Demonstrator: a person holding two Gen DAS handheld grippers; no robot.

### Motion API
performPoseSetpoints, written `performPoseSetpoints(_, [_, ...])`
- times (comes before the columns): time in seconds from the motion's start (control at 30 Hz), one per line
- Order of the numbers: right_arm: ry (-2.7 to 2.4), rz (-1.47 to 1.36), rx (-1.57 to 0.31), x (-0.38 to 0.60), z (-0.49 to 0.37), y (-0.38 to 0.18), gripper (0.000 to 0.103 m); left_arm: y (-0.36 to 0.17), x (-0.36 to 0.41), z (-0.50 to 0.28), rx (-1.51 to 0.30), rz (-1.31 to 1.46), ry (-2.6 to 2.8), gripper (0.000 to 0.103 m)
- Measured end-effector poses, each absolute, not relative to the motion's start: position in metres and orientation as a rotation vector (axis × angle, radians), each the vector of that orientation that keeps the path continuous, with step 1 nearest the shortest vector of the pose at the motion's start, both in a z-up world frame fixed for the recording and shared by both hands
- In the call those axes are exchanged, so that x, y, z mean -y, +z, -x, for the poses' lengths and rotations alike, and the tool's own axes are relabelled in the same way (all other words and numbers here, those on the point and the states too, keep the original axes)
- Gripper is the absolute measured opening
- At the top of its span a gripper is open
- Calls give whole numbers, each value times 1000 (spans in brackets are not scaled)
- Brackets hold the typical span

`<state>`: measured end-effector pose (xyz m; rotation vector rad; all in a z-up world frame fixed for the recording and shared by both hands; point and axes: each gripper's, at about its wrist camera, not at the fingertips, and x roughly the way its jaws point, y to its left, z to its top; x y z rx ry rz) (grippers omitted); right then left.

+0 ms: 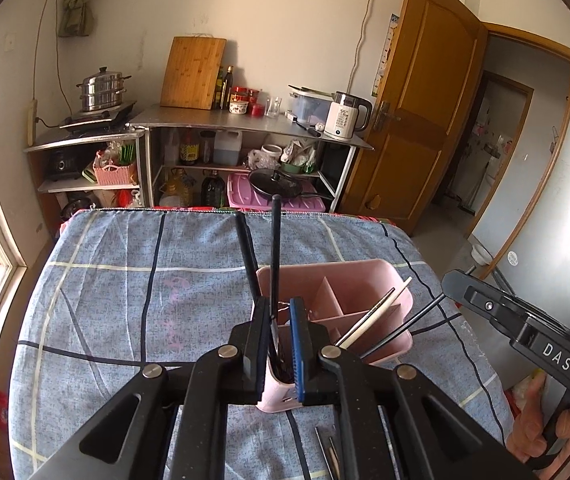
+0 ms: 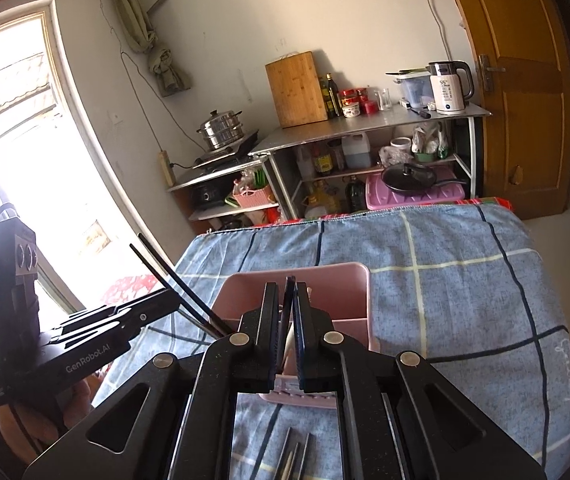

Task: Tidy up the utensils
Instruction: 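Lower the chopsticks into the basket and open both tools, then move both tools back down to the remaining chopsticks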

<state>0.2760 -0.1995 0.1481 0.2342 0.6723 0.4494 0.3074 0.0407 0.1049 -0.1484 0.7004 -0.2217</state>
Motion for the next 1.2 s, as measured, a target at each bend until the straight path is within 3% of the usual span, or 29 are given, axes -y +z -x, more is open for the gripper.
performPoseSetpoints(0.47, [443,-203,-638,217,-229,154,12,112,-45,-245,-627,162,-215,13])
performPoseSetpoints(1.2, [418,-131,-671,230,-113,110,13,56,-14,-112,-632,140,-225,13])
